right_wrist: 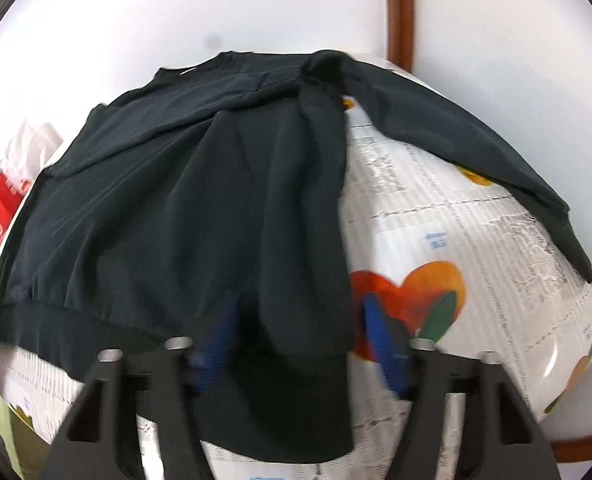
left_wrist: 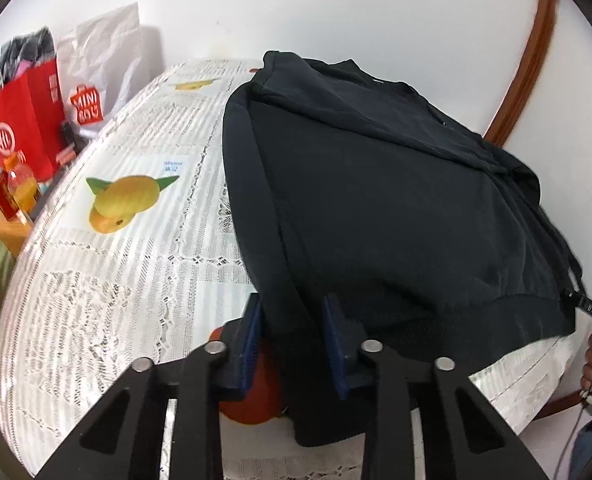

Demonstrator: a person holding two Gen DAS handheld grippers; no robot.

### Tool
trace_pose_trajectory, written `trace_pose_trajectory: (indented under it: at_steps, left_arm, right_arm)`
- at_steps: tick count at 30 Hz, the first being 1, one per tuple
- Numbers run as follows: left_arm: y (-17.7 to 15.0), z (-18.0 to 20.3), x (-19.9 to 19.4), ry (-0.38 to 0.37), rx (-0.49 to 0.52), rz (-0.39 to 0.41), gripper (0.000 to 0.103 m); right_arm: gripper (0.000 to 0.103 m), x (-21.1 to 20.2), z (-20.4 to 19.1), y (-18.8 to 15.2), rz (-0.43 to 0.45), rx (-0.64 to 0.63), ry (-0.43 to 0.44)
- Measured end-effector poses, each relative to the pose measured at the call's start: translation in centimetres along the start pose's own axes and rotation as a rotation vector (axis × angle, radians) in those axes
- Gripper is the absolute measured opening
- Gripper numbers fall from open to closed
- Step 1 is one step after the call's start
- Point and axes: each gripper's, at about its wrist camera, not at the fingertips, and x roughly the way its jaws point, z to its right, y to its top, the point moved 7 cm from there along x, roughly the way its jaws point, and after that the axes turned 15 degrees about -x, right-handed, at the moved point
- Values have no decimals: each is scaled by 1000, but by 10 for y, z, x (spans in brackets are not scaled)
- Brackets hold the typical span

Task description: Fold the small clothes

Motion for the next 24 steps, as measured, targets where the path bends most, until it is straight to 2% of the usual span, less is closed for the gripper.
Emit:
trace_pose_trajectory:
  at_steps: [1, 2, 3, 6, 10, 14, 17, 18, 19, 20, 24]
  left_arm:
    - [1, 1, -4, 13, 21, 12, 11]
    - [2, -1, -7, 23, 22, 17, 11]
    - [2, -2, -10, 12, 15, 12, 11]
    - [-2, -9, -19, -5, -3, 3, 11]
    - [-17, -10, -21, 6, -6, -10, 11]
    - [-17, -7, -26, 15, 8, -13, 16]
    - [-7, 1, -29, 11, 15, -11, 17]
    - [-3, 4, -30, 17, 19, -5, 18]
    - [1, 6, -30, 29, 25, 7, 22]
    - [7, 9, -29, 39, 36, 17, 26]
    - [30, 24, -10, 55, 54, 18, 33]
  right_arm:
    - [27, -3, -1, 0, 4, -13, -24]
    - [16, -7, -1, 0, 7, -27, -45]
    - [13, -13, -3, 3, 15, -34, -30]
    - [12, -22, -3, 2, 22, -40, -5]
    - [12, -25, -5, -6, 4, -85, -36]
    - [16, -27, -2, -2, -8, -93, -27]
    - [25, -31, 5, 11, 22, -87, -40]
    - [33, -32, 11, 18, 41, -86, -55]
    - [46, -31, 15, 24, 53, -89, -68]
    - [50, -28, 22, 34, 63, -94, -94]
    - [51, -6, 37, 74, 62, -113, -144]
